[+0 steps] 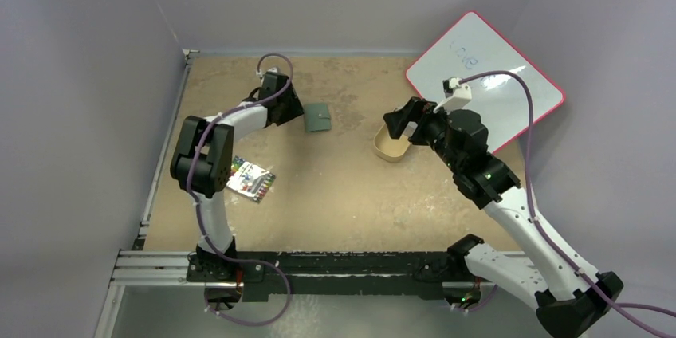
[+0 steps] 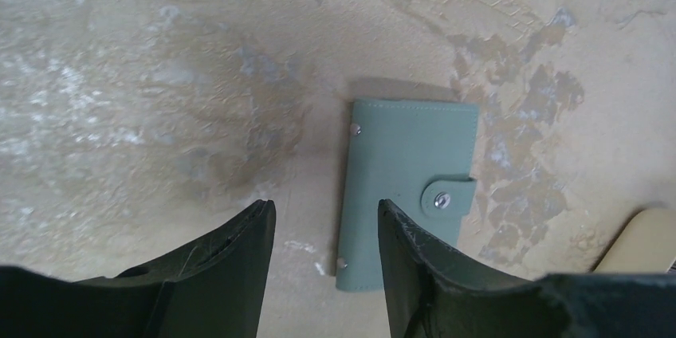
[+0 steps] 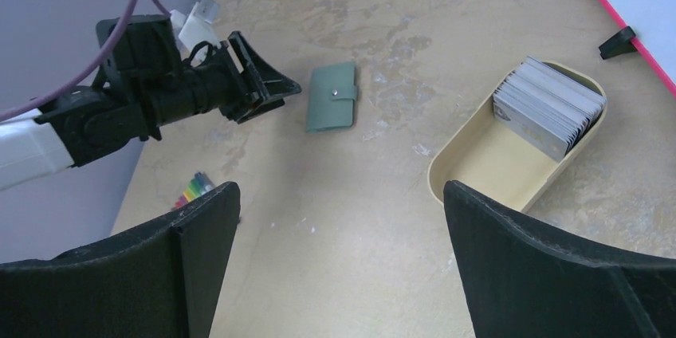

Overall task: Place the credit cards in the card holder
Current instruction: Move the card holder to the center of the board.

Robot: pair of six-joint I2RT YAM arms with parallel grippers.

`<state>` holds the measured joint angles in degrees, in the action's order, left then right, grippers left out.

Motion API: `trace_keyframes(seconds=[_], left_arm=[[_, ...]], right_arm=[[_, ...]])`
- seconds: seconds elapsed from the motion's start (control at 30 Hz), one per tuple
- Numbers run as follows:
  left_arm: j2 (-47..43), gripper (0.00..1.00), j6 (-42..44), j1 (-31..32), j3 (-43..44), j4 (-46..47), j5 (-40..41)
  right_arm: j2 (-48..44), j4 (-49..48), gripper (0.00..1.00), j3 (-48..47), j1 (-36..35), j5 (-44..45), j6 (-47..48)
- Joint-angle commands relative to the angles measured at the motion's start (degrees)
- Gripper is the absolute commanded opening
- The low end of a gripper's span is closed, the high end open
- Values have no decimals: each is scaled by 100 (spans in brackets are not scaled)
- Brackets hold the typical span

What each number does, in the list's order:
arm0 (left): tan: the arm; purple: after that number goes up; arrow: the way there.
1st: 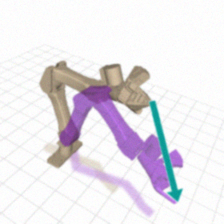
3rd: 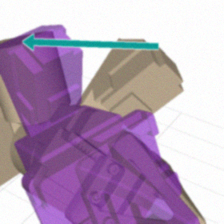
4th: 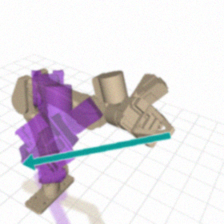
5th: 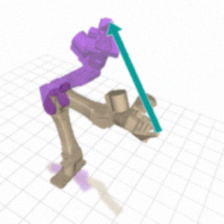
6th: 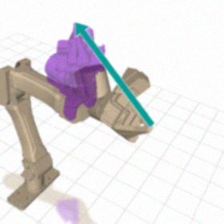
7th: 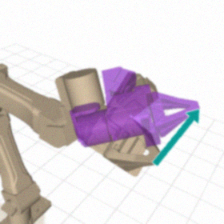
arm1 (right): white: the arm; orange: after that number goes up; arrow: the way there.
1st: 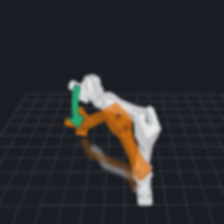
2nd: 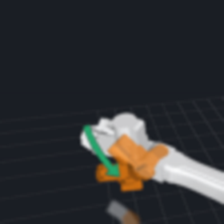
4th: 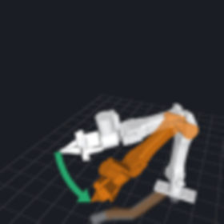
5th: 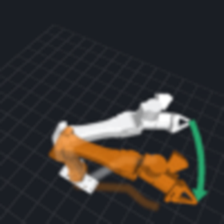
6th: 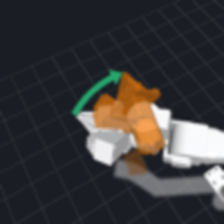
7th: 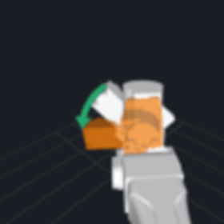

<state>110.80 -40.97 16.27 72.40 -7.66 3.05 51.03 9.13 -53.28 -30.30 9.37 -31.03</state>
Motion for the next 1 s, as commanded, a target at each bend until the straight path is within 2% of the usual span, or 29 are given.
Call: trace_keyframes(seconds=[0.0, 0.3, 0.43, 0.63, 0.7, 0.87, 0.97], left_arm=[[117, 51, -195, 32, 296, 682, -273], [570, 55, -396, 82, 146, 965, -617], [760, 51, -437, 144, 284, 647, -585], [653, 9, -386, 207, 270, 18, -593], [423, 0, -390, 224, 144, -111, -714], [-499, 0, -523, 349, -600, -103, -1070], [-1075, 0, -597, 467, -1170, -27, -1295]], right_arm=[[-189, -243, 98, -23, 32, -147, -1], [-163, -146, 98, 12, 31, -206, -81], [-170, -103, 97, 6, 31, -198, -106], [-189, 51, 95, 12, 33, 166, -217], [-178, 99, 92, 10, 27, 181, -209], [23, 208, 79, 120, 25, -160, -510], [301, 52, 65, 306, 20, -599, -711]])
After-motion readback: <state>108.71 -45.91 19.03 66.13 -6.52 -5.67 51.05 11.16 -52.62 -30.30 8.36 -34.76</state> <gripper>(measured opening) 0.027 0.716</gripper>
